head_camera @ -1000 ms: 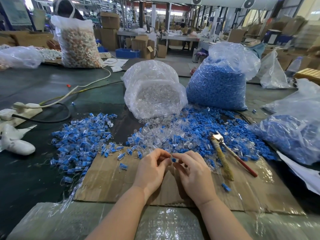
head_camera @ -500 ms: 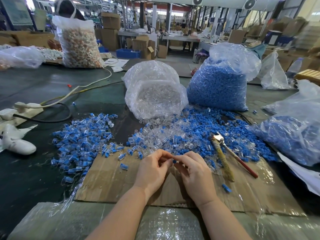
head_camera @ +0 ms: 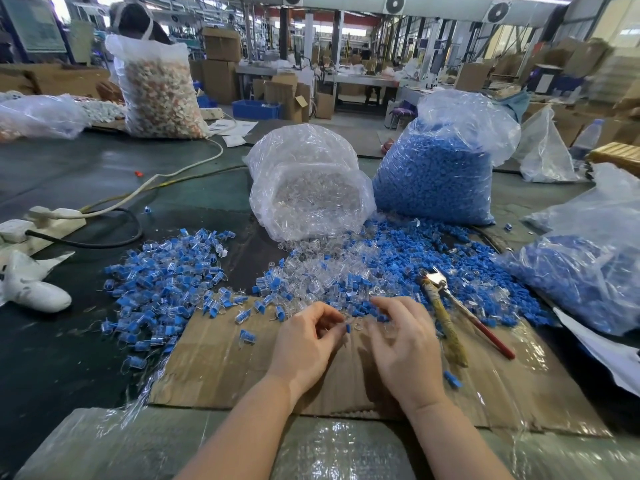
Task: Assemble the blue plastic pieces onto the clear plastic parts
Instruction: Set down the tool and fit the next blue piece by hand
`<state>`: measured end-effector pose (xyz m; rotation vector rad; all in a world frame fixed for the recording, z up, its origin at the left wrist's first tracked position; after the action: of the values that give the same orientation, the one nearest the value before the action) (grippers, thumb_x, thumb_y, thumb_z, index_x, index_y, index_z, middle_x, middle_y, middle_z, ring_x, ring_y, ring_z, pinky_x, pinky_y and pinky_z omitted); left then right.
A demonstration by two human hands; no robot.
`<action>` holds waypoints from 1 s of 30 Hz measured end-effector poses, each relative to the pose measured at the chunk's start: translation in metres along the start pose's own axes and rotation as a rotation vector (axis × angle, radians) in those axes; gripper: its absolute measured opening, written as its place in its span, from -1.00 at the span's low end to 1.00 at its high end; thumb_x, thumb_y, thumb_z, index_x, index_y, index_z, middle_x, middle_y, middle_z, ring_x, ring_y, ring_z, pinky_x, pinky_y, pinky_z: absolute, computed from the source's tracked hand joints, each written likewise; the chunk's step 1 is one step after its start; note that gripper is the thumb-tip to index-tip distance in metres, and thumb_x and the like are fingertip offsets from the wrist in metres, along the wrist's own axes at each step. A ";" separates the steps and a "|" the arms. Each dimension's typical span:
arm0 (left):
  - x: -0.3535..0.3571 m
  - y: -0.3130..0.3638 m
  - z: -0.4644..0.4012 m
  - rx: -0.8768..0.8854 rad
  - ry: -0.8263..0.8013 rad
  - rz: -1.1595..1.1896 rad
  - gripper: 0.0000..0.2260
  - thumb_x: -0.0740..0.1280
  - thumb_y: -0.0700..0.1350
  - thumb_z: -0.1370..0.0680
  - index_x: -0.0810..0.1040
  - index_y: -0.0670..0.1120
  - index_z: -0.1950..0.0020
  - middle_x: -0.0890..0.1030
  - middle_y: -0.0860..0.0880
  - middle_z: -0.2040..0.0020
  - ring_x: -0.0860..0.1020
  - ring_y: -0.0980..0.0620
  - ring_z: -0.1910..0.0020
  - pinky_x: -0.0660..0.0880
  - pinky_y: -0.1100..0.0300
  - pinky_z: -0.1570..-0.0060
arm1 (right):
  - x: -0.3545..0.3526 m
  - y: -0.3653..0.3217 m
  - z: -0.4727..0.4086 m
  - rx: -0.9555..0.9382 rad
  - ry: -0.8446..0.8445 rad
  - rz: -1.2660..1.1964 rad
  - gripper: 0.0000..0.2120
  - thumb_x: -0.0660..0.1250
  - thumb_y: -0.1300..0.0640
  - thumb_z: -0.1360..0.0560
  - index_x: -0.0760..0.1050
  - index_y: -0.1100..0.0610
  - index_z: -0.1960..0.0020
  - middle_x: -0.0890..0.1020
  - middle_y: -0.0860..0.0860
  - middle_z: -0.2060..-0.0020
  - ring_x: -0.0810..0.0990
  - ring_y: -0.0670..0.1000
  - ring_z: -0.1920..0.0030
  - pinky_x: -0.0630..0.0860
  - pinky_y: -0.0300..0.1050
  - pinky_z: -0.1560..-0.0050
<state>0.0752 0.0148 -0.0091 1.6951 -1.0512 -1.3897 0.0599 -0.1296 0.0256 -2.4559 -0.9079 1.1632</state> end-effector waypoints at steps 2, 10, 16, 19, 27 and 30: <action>0.001 -0.001 0.000 0.000 -0.006 0.002 -0.83 0.39 -0.17 -0.48 0.50 0.11 0.19 0.59 0.09 0.22 0.55 0.12 0.19 0.50 0.32 0.13 | -0.013 0.012 -0.007 0.108 0.087 0.085 -0.77 0.40 0.25 -0.43 0.55 0.23 -0.08 0.59 0.08 0.08 0.52 0.08 0.05 0.45 0.01 -0.04; 0.002 -0.001 0.000 0.017 -0.015 -0.013 -0.81 0.38 -0.16 -0.48 0.48 0.13 0.19 0.59 0.10 0.21 0.55 0.14 0.19 0.49 0.36 0.16 | -0.033 0.090 -0.015 0.777 -0.457 0.651 -0.47 0.12 -0.18 -0.50 0.18 0.08 -0.37 0.34 0.18 -0.34 0.30 0.20 -0.31 0.17 0.22 -0.30; 0.003 -0.001 0.000 0.014 -0.017 -0.010 -0.81 0.37 -0.16 -0.49 0.47 0.13 0.19 0.58 0.10 0.21 0.54 0.16 0.21 0.46 0.43 0.19 | -0.033 0.099 -0.020 0.831 -0.559 0.645 -0.46 0.19 -0.16 -0.42 0.27 0.07 -0.32 0.28 0.16 -0.37 0.25 0.21 -0.34 0.18 0.21 -0.29; 0.003 -0.001 -0.001 0.001 -0.017 -0.014 -0.82 0.37 -0.16 -0.49 0.48 0.12 0.18 0.58 0.10 0.21 0.54 0.16 0.19 0.47 0.42 0.18 | -0.031 0.102 -0.018 0.843 -0.546 0.640 -0.45 0.22 -0.16 -0.41 0.28 0.08 -0.30 0.26 0.17 -0.36 0.22 0.21 -0.35 0.19 0.21 -0.29; 0.002 -0.001 -0.003 -0.019 -0.035 -0.023 -0.84 0.36 -0.16 -0.50 0.48 0.10 0.16 0.57 0.11 0.19 0.52 0.20 0.19 0.45 0.45 0.18 | -0.031 0.099 -0.022 0.842 -0.429 0.609 -0.52 0.21 -0.09 -0.42 0.29 0.13 -0.26 0.35 0.20 -0.26 0.30 0.20 -0.26 0.30 0.16 -0.19; 0.000 0.002 -0.005 -0.047 -0.037 0.025 -0.87 0.35 -0.18 -0.50 0.49 0.05 0.13 0.58 0.06 0.16 0.53 0.15 0.16 0.45 0.45 0.17 | -0.034 0.091 -0.028 0.797 -0.431 0.553 -0.58 0.20 -0.06 -0.44 0.29 0.12 -0.21 0.37 0.19 -0.21 0.30 0.20 -0.23 0.33 0.11 -0.12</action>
<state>0.0802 0.0145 -0.0061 1.6236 -1.0482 -1.4237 0.1040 -0.2206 0.0190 -1.8315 0.2089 1.8237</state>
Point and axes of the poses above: each hand's wrist, its own z-axis away from the middle knuckle, its own x-axis out of the palm, y = z × x, the point moved 6 cm from there along -z, towards the middle knuckle
